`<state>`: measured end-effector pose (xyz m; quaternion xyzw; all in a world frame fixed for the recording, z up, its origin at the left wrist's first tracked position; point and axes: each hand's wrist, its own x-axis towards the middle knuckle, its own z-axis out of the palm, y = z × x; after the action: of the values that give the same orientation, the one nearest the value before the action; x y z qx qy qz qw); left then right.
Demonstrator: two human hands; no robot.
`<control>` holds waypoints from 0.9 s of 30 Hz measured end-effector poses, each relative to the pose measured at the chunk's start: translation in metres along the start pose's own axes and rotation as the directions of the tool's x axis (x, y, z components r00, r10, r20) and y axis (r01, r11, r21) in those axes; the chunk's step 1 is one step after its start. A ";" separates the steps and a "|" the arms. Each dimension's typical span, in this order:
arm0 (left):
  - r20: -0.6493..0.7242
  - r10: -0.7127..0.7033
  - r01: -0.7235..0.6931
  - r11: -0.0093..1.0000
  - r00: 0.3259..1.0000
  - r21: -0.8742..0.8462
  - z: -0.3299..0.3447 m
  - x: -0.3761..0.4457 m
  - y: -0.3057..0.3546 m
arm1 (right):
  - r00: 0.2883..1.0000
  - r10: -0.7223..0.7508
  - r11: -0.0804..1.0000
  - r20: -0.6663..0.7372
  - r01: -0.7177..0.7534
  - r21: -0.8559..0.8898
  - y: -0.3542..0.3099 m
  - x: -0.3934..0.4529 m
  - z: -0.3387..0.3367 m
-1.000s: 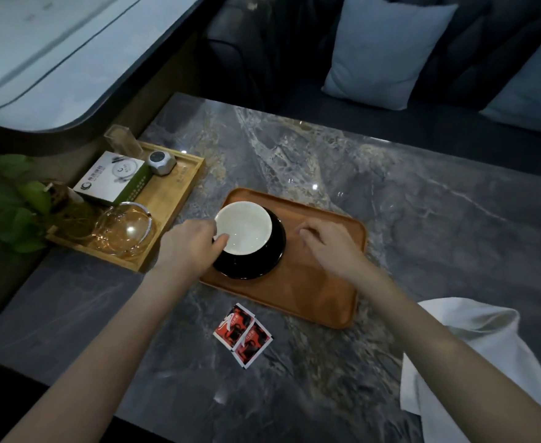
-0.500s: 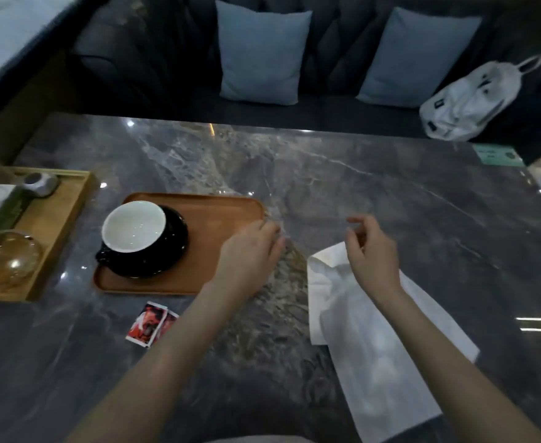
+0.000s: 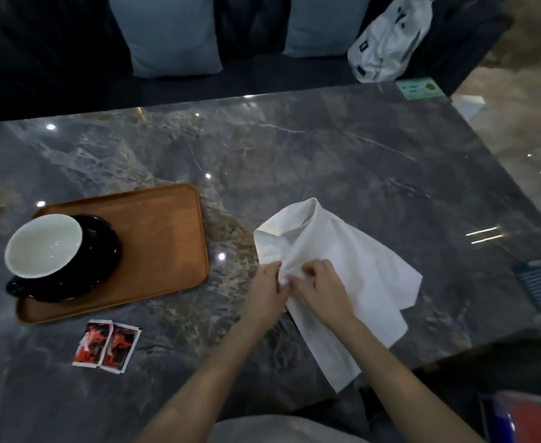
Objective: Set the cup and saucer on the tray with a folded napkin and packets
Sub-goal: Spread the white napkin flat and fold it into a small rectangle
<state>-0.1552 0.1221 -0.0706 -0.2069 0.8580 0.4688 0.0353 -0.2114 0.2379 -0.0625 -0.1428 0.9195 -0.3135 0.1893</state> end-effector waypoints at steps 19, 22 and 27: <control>-0.076 -0.114 0.041 0.779 0.991 -0.626 -0.058 -0.005 0.049 | 0.960 -0.280 0.949 -0.019 0.279 0.147 -0.045 -0.003 -0.030; -0.158 0.095 -0.146 0.923 0.983 -0.357 -0.073 -0.007 0.055 | 0.969 -0.233 0.908 -0.087 0.248 0.336 -0.064 0.009 -0.055; -0.257 0.279 -0.308 0.948 0.925 -0.081 -0.081 0.005 0.075 | 0.965 -0.263 0.841 -0.006 0.232 0.489 -0.093 0.021 -0.096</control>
<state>-0.1779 0.0898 0.0324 -0.1336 0.8475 0.4905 -0.1528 -0.2585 0.2092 0.0605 -0.2178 0.7789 -0.5513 0.2049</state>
